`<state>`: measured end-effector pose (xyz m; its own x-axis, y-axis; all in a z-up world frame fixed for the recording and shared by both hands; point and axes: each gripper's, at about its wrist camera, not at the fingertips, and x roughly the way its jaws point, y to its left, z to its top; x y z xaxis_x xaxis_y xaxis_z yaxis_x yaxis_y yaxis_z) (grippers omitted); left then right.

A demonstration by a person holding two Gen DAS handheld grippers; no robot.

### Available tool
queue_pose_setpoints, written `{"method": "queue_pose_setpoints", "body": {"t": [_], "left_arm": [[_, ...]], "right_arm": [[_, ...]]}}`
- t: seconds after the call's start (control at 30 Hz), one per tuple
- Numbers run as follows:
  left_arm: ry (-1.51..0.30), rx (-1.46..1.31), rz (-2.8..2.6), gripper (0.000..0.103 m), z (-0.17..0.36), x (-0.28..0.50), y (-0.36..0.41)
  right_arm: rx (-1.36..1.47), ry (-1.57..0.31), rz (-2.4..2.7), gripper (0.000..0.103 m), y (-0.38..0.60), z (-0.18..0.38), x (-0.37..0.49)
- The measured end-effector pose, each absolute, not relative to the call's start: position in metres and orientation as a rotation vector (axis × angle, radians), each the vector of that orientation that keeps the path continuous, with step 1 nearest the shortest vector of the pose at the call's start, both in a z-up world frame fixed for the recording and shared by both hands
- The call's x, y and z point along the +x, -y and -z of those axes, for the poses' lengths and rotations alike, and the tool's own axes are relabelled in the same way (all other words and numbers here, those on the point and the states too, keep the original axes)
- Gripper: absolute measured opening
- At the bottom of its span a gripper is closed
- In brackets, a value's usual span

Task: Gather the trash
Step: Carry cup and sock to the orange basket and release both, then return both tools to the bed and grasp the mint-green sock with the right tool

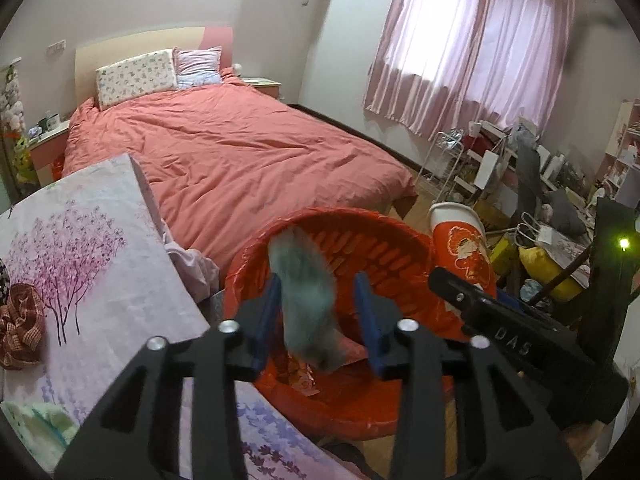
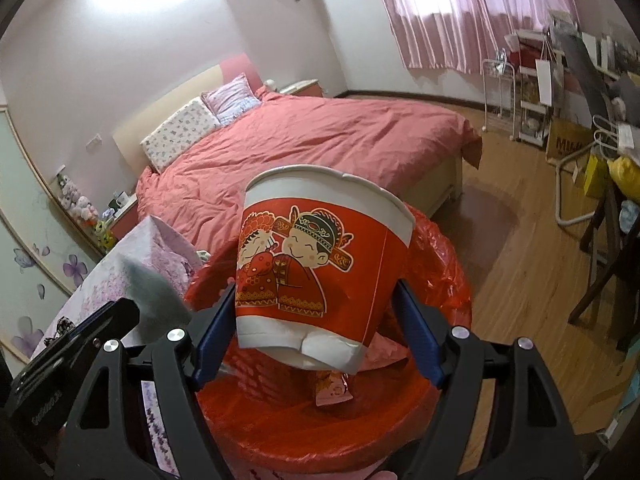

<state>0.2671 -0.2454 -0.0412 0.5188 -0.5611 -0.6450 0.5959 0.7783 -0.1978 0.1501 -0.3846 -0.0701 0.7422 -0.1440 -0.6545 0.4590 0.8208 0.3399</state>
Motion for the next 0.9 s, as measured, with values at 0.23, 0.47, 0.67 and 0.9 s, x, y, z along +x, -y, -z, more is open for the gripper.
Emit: {"method": "queue_pose_setpoints", "body": {"t": [0.23, 0.47, 0.67, 0.9], "left_arm": [[-0.775, 0.077, 0.638, 0.047, 0.050, 0.269, 0.231], [-0.755, 0.109, 0.564, 0.057, 0.046, 0.260, 0.202], [-0.747, 0.118, 0.475, 0.059, 0.041, 0.255, 0.149], [-0.739, 0.096, 0.340, 0.060, 0.038, 0.251, 0.075]], "right_arm": [[0.483, -0.674, 0.350, 0.082, 0.378, 0.071, 0.146], [0.450, -0.680, 0.330, 0.082, 0.366, 0.061, 0.145], [0.408, -0.703, 0.274, 0.082, 0.333, 0.057, 0.150], [0.323, -0.727, 0.160, 0.082, 0.276, 0.047, 0.162]]}}
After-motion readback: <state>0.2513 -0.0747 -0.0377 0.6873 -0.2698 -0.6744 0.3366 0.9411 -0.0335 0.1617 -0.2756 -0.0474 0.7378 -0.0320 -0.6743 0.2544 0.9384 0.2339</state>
